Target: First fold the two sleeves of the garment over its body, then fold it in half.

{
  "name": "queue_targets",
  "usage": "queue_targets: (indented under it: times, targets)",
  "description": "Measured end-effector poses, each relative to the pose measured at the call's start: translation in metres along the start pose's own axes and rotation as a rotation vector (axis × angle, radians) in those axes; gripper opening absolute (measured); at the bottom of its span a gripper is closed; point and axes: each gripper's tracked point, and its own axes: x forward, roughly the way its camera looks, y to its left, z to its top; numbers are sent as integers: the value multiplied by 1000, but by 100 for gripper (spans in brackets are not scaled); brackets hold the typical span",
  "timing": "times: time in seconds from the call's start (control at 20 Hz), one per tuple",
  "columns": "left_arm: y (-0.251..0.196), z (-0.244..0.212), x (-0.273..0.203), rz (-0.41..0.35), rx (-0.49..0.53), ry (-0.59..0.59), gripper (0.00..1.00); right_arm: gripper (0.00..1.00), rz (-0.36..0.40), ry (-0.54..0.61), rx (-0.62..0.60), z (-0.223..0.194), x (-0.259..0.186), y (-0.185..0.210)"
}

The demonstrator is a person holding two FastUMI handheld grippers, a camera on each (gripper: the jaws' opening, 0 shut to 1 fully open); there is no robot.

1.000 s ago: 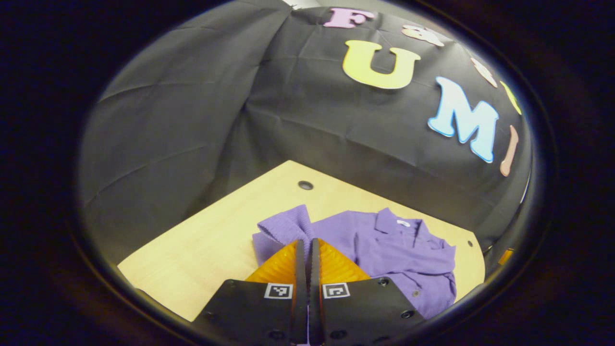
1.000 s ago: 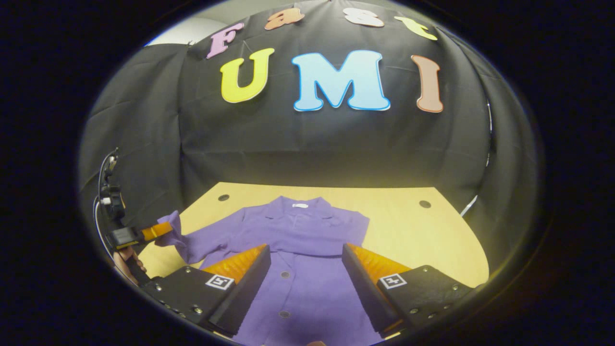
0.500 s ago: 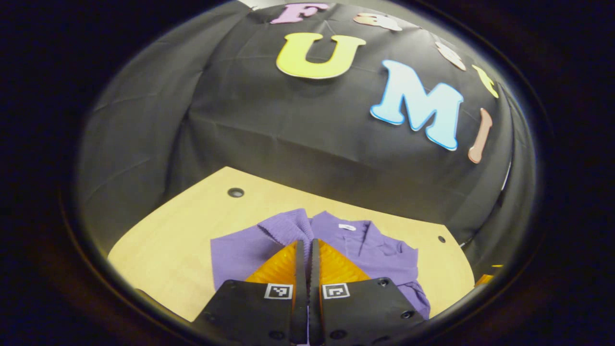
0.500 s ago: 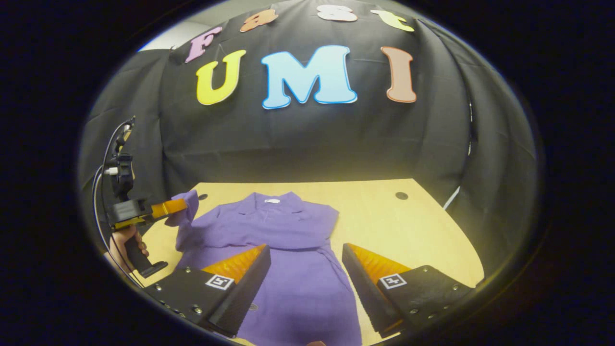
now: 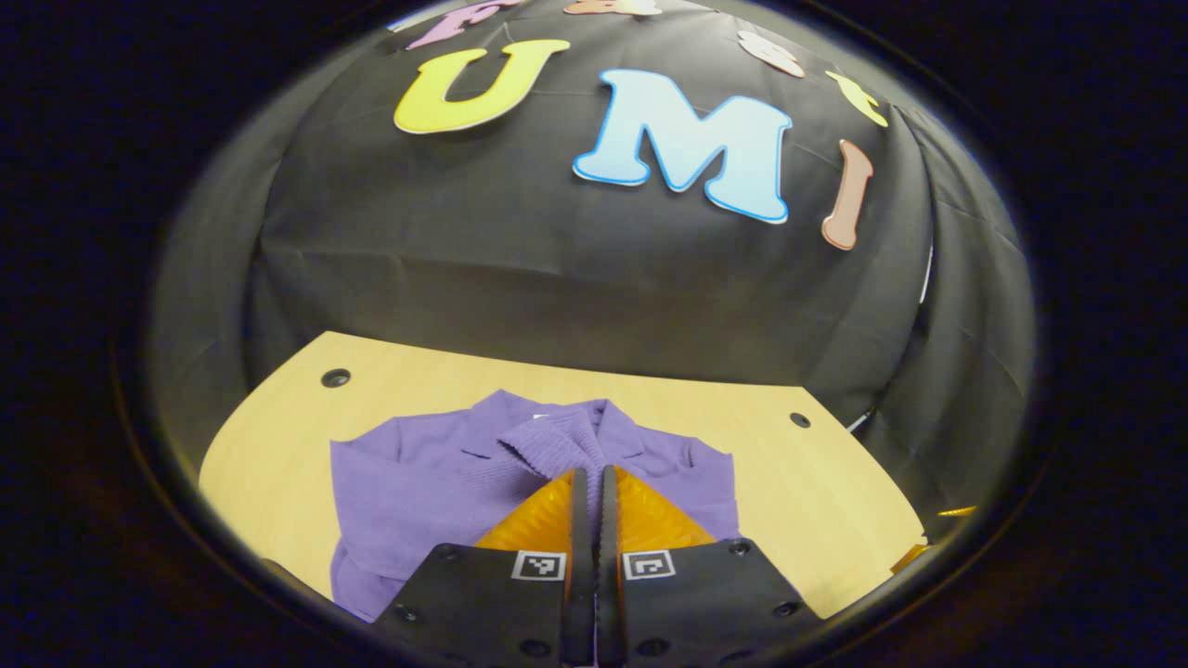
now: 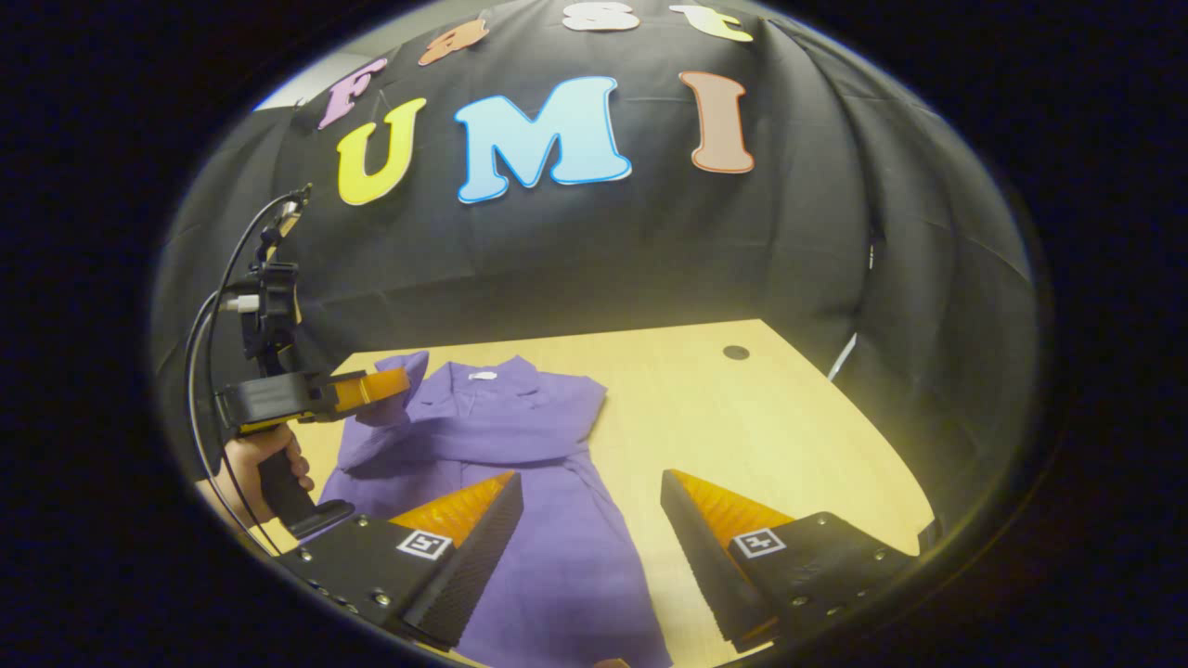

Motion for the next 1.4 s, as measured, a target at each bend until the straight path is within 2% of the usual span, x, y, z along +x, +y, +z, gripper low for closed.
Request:
queue_targets:
  times: [0.35,0.6,0.7,0.9,1.0,1.2,1.3,1.4]
  targets:
    - [-55,-25,36,-48,62,45,8,94,-25,19,0,-13,-10,-34]
    - [-64,-33,50,-17,104,45,9,94,3,20,0,-16,-8,-47]
    - [-65,-32,50,-9,127,36,14,94,8,20,-4,-17,-8,-53]
    - [-78,-27,39,-55,119,12,24,94,5,13,-20,-21,-9,-60]
    - [-84,-26,32,-69,125,3,53,94,-3,7,-19,-23,-12,-60]
    - [-75,-24,5,-69,109,-17,86,94,-8,0,-36,-30,-20,-50]
    - [-60,-23,-13,-41,102,-31,86,94,-6,0,-45,-34,-25,-43]
    - [-42,-25,-35,-29,89,-27,94,94,-23,0,-47,-40,-28,-41]
